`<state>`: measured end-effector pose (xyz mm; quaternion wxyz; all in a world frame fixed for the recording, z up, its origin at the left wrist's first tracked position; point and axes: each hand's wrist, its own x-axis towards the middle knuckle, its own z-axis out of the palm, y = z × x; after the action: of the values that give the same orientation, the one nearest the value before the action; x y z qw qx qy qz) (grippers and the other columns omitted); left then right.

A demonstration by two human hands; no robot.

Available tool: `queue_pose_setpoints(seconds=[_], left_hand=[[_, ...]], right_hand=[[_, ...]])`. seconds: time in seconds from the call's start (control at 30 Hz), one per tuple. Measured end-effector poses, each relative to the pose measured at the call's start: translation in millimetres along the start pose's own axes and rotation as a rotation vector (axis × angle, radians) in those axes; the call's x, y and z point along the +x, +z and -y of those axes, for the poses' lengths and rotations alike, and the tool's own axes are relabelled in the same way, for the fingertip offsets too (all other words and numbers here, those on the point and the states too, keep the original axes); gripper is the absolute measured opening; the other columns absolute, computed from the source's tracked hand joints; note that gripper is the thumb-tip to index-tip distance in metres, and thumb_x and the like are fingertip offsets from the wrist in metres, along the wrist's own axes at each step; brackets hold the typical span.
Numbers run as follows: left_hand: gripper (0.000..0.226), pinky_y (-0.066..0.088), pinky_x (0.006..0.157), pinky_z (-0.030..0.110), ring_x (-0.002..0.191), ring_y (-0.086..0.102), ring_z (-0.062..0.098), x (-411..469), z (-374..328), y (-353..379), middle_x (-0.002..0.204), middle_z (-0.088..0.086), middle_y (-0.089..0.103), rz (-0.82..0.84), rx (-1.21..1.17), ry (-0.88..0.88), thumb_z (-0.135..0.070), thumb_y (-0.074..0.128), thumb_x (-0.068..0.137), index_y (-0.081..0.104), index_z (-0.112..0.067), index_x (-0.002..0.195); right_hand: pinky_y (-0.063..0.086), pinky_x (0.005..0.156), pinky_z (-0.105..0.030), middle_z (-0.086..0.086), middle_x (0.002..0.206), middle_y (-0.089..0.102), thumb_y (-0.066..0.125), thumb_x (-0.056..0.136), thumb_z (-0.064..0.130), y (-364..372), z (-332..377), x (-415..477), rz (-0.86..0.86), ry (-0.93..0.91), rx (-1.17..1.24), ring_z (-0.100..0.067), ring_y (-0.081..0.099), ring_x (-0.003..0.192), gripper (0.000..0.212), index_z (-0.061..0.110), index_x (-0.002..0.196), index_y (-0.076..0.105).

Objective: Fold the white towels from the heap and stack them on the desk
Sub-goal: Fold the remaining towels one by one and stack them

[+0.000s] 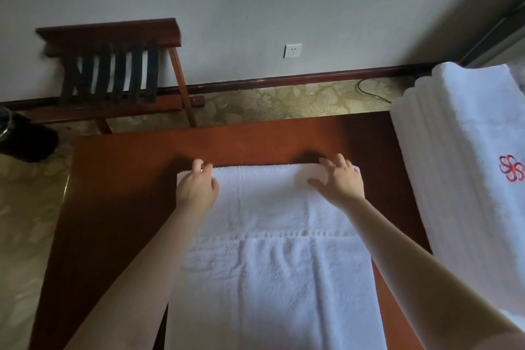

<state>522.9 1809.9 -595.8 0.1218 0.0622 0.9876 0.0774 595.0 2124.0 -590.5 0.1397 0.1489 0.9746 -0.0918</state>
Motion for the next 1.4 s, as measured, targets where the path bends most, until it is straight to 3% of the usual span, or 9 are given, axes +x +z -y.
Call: queue_pose_setpoints(seconds=[0.1,0.23,0.4,0.47,0.63,0.9,1.07,1.23,1.4], left_hand=[[0.021,0.044,0.066,0.035,0.099,0.053,0.035,8.3,-3.3,-12.9,0.124,0.009,0.041,0.145,0.021,-0.148,-0.019,0.048,0.092,0.05,-0.012,0.112],[0.025,0.045,0.077,0.037,0.106,0.055,0.037,14.1,-3.2,-32.1,0.128,0.015,0.042,0.208,0.026,-0.233,-0.011,0.047,0.092,0.051,-0.007,0.115],[0.02,0.056,0.076,0.039,0.082,0.069,0.029,1.7,2.3,-61.9,0.105,0.017,0.058,0.181,-0.136,-0.197,0.004,0.04,0.088,0.053,-0.001,0.102],[0.018,0.056,0.078,0.041,0.086,0.068,0.032,-6.6,4.9,-75.7,0.107,0.018,0.058,0.142,-0.167,-0.188,0.003,0.043,0.088,0.054,-0.001,0.102],[0.015,0.053,0.08,0.04,0.098,0.058,0.038,-20.1,0.2,-109.1,0.109,0.021,0.057,-0.002,-0.161,-0.153,-0.001,0.044,0.09,0.054,-0.001,0.101],[0.018,0.054,0.077,0.039,0.093,0.059,0.033,-34.3,0.3,-133.5,0.105,0.017,0.06,-0.22,-0.171,-0.111,-0.001,0.046,0.092,0.058,-0.005,0.105],[0.019,0.052,0.069,0.038,0.096,0.057,0.031,-63.5,9.6,-124.2,0.108,0.014,0.057,-0.255,-0.155,-0.079,-0.005,0.047,0.094,0.058,-0.005,0.109],[0.017,0.048,0.071,0.034,0.089,0.055,0.028,-97.7,26.6,-91.8,0.108,0.014,0.056,-0.189,-0.125,-0.065,-0.003,0.049,0.092,0.06,-0.006,0.104],[0.018,0.046,0.077,0.033,0.096,0.058,0.034,-128.4,37.1,-52.4,0.108,0.017,0.06,-0.123,-0.154,-0.049,-0.006,0.052,0.09,0.063,-0.003,0.104]], right_hand=[[0.041,0.064,-0.033,-0.006,0.124,0.043,0.059,0.089,0.04,-14.9,-0.7,6.3,0.123,0.153,0.106,-0.034,0.057,0.098,0.042,0.019,0.125,0.051],[0.039,0.063,-0.03,-0.006,0.111,0.051,0.052,0.087,0.014,-32.0,-4.4,6.2,0.091,0.206,0.165,-0.029,0.053,0.081,0.014,0.015,0.097,0.061],[0.044,0.054,-0.028,-0.006,0.078,0.066,0.057,0.083,0.013,-59.8,-8.7,-15.1,-0.001,0.175,0.369,-0.024,0.063,0.073,0.002,0.013,0.085,0.057],[0.044,0.053,-0.029,-0.006,0.075,0.066,0.058,0.084,0.013,-71.4,-8.1,-24.7,-0.053,0.141,0.377,-0.024,0.062,0.07,0.002,0.014,0.086,0.057],[0.042,0.056,-0.03,-0.007,0.079,0.062,0.057,0.088,0.014,-96.5,-1.5,-34.0,-0.169,0.05,0.326,-0.026,0.057,0.072,0.01,0.01,0.097,0.059],[0.034,0.062,-0.03,-0.015,0.089,0.065,0.059,0.089,0.011,-130.1,9.4,-37.7,-0.367,-0.027,0.336,-0.035,0.059,0.083,0.009,0.004,0.096,0.059],[0.038,0.062,-0.029,-0.011,0.092,0.065,0.058,0.088,0.01,-115.6,4.8,-72.5,-0.381,-0.019,0.381,-0.03,0.058,0.082,0.009,0.007,0.097,0.06],[0.031,0.054,-0.026,-0.009,0.1,0.06,0.054,0.088,0.008,-66.6,0.2,-125.5,-0.326,0.021,0.329,-0.021,0.049,0.067,0.016,0.012,0.102,0.06],[0.038,0.06,-0.027,-0.009,0.105,0.063,0.055,0.089,0.011,-27.8,-4.7,-158.6,-0.226,0.085,0.316,-0.03,0.063,0.082,0.014,0.012,0.102,0.062]])
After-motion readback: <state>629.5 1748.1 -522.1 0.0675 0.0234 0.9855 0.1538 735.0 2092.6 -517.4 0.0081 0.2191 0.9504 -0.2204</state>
